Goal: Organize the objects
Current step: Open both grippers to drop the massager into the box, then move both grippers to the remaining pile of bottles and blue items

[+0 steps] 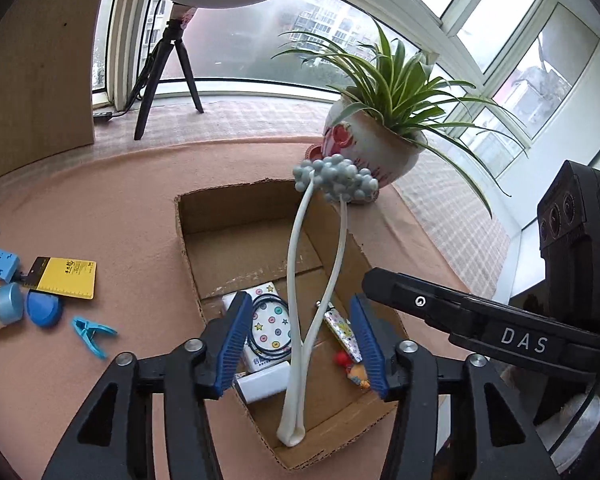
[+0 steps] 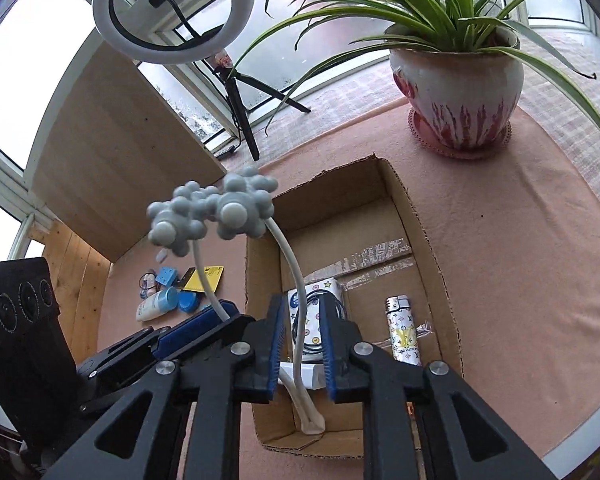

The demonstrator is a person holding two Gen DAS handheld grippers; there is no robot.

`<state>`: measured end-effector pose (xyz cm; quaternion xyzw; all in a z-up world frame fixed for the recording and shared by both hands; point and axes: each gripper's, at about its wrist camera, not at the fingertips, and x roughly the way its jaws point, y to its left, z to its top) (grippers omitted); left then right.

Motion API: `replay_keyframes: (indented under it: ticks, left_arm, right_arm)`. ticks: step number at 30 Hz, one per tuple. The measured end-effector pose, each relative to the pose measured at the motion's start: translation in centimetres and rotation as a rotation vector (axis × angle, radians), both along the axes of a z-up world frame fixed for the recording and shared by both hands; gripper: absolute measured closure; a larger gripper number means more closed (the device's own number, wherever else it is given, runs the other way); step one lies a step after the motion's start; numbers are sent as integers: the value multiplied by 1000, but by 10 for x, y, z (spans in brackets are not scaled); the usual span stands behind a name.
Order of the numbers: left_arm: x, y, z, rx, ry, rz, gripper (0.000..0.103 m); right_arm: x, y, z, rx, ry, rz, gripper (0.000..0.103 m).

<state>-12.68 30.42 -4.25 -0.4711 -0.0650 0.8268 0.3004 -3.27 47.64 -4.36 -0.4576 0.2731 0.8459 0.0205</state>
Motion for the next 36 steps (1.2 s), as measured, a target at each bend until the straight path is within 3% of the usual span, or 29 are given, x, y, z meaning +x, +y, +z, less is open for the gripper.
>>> replay_keyframes:
  ticks: [2, 3, 15, 27, 36]
  left_arm:
    - [-1, -6, -1, -10, 14, 12, 38]
    - [-1, -8, -2, -15, 13, 10, 38]
    - [5, -55, -12, -39, -7, 60, 38]
    - [-3, -207, -13, -78, -58, 275, 38]
    - [-37, -302, -26, -118, -131, 342, 38]
  right_arm:
    - [2, 7, 0, 7, 8, -31, 48]
    - [4, 8, 0, 14, 15, -45, 45]
    - [-2, -21, -2, 45, 28, 14, 45]
    - [-35, -96, 1, 20, 4, 187, 45]
    - [-82, -155, -3, 24, -47, 303, 45]
